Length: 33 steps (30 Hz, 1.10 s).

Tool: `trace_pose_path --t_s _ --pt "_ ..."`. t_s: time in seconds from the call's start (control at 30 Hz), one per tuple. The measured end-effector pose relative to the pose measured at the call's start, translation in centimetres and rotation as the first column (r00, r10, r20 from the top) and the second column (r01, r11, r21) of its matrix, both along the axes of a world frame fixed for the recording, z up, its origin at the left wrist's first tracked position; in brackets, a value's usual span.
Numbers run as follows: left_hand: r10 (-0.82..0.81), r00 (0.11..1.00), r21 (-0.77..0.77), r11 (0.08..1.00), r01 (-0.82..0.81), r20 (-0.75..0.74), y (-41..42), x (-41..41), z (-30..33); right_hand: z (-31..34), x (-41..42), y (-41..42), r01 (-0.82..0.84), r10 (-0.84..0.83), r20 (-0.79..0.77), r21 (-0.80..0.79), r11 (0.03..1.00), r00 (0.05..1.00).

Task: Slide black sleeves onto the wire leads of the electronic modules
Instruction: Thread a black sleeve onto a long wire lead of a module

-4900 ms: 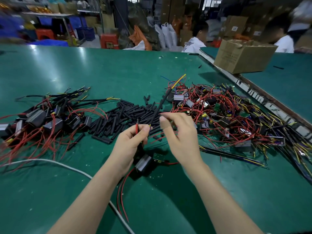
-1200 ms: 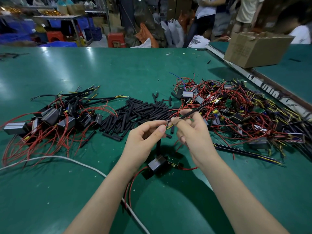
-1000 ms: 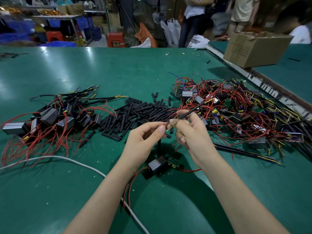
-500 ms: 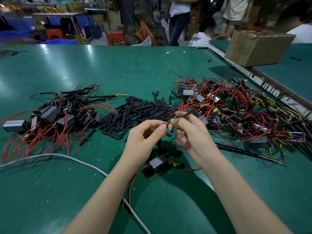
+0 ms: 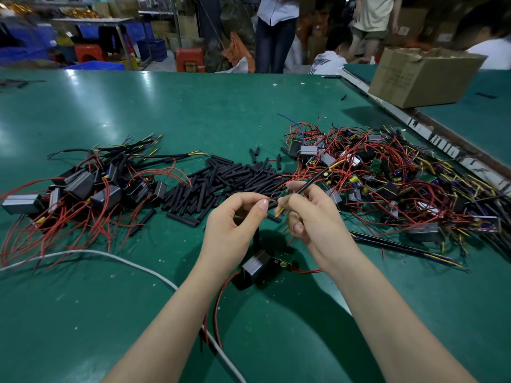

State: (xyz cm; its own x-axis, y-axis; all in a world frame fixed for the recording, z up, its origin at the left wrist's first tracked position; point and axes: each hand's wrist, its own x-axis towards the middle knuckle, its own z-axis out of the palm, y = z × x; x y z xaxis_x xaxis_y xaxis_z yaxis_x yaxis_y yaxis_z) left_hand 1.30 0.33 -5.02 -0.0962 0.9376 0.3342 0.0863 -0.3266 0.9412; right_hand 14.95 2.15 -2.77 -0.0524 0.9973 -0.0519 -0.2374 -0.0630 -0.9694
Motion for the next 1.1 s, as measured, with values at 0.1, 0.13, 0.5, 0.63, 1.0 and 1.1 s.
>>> trace_pose_path --t_s 0.1,0.13,0.5,0.63,1.0,1.1 --pt "0.007 1.0 0.01 1.0 -0.007 -0.03 0.02 0.03 0.01 0.16 0.0 -0.19 -0.008 0.007 0.032 0.02 1.0 0.999" --pt "0.009 0.999 0.015 1.0 -0.009 -0.032 -0.01 0.06 0.02 0.22 0.02 -0.28 -0.017 0.016 0.039 0.028 0.999 0.999" --pt "0.116 0.98 0.099 0.99 -0.101 -0.164 0.18 0.03 -0.43 0.28 -0.23 -0.53 -0.082 0.08 0.168 0.005 0.997 0.983" --pt "0.142 0.972 0.113 0.986 -0.123 -0.188 0.21 0.02 -0.52 0.23 -0.13 -0.5 -0.086 0.087 0.199 -0.012 0.996 0.976" --pt "0.22 0.942 0.187 0.967 -0.175 -0.254 0.26 0.05 -0.48 0.14 -0.06 -0.75 -0.084 0.049 0.278 0.114 0.99 0.959" --pt "0.245 0.924 0.181 0.963 -0.198 -0.293 0.27 -0.01 -0.68 -0.03 -0.21 -0.77 -0.095 0.021 0.338 0.204 0.974 0.941"
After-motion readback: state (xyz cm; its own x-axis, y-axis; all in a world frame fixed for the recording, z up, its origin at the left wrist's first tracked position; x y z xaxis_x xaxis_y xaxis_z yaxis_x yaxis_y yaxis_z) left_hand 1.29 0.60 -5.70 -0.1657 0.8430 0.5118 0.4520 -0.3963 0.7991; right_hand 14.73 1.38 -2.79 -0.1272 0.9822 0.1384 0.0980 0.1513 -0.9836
